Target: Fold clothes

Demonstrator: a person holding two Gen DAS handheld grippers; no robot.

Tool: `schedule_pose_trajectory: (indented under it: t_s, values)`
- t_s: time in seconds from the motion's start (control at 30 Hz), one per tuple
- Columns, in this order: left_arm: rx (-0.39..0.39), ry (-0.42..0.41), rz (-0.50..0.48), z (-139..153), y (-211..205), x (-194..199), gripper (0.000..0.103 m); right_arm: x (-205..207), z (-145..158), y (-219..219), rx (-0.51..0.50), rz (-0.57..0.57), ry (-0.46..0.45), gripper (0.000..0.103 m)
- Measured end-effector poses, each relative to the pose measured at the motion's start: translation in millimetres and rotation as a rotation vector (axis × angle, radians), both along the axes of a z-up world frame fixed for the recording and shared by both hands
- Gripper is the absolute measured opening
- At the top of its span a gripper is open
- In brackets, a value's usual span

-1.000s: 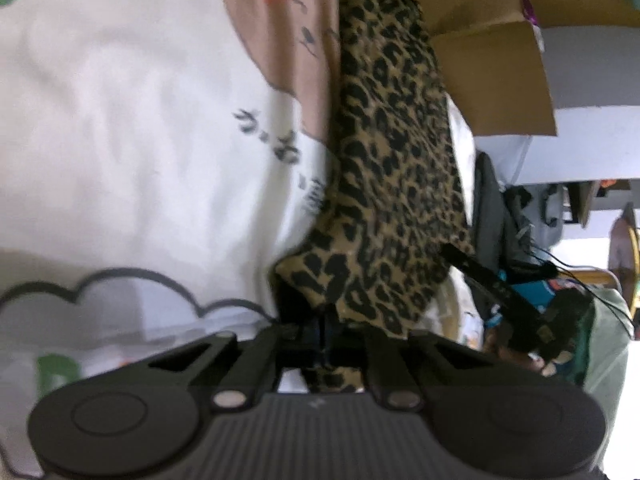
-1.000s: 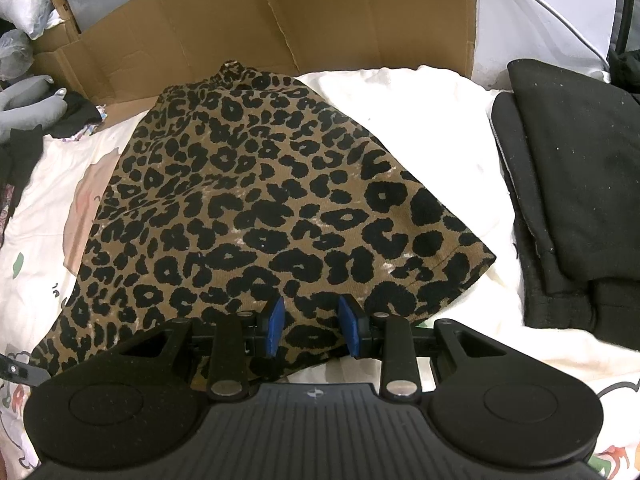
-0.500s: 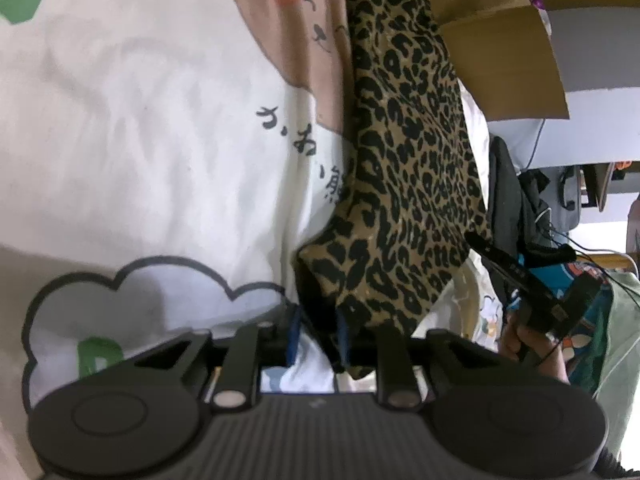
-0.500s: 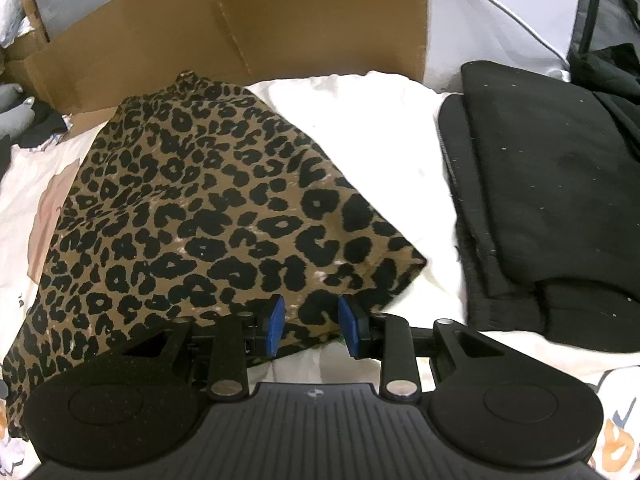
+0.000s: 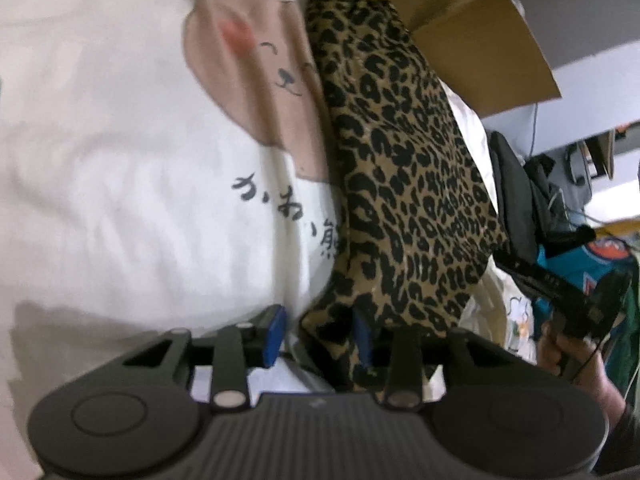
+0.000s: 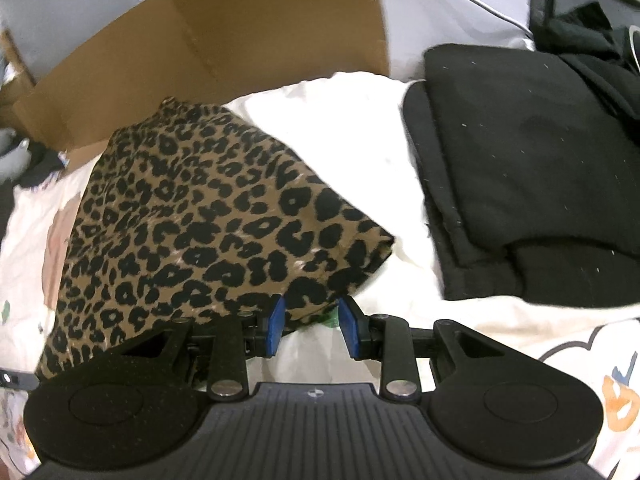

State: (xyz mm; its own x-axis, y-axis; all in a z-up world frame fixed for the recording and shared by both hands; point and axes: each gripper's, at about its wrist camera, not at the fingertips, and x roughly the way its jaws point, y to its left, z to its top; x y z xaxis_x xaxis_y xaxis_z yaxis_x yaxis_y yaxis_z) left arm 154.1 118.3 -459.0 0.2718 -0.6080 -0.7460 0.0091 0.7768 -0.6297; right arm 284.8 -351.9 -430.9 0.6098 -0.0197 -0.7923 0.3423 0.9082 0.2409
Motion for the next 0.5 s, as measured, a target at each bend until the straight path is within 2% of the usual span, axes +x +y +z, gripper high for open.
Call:
schedule_pose_trajectory:
  t_s: [0.23, 0.5]
  values:
    - [-0.023, -0.070, -0.060, -1.6, -1.6, 5.1, 0.039, -3.4, -5.3, -5.9, 0.013, -0.025, 0.015, 0.037]
    - [-0.116, -0.002, -0.048, -12.4, 8.0, -3.1, 0.035, -4.8, -6.0, -5.5, 0.026, -0.012, 0.013, 0.037]
